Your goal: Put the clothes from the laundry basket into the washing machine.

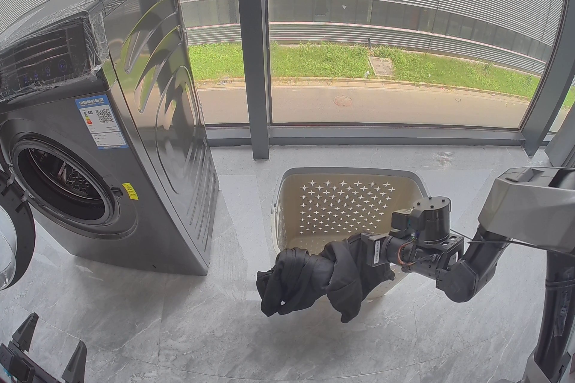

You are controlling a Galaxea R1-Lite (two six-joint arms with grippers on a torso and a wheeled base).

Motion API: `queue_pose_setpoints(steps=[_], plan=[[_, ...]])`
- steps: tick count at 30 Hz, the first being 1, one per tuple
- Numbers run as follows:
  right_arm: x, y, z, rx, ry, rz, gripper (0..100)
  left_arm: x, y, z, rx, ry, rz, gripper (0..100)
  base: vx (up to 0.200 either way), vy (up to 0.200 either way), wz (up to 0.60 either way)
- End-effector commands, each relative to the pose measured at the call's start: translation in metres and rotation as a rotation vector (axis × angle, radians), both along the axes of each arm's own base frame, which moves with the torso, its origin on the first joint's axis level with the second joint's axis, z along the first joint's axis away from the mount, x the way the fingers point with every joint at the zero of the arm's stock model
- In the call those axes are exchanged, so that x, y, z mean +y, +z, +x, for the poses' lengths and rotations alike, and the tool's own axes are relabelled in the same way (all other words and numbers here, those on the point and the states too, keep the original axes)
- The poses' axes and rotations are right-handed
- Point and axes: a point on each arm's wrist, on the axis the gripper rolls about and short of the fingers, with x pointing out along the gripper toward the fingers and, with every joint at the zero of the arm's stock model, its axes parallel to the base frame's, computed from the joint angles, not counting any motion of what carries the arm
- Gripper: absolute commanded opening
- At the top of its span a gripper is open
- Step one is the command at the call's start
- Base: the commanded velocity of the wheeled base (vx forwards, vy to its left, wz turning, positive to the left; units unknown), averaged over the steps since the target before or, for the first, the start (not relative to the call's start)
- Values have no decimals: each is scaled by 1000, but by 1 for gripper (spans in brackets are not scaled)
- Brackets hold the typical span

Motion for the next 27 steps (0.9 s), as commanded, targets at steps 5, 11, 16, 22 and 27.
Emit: queue_pose_setpoints(steps=[5,11,16,22,27], plan=[[-5,46,-8,-104,-2,59,0,0,-5,0,2,1,-1,100,0,0,0],[-4,67,-14,-152,2,93,0,0,-5,0,2,1,-1,100,0,0,0],[-7,91,-23,-210,7,123,0,0,-5,0,2,1,-1,100,0,0,0],[-10,126,-36,-300,13,170,0,0,-5,0,2,1,-2,100,0,0,0],[-17,154,-50,-375,8,214,0,0,-5,0,2,1,-2,100,0,0,0]])
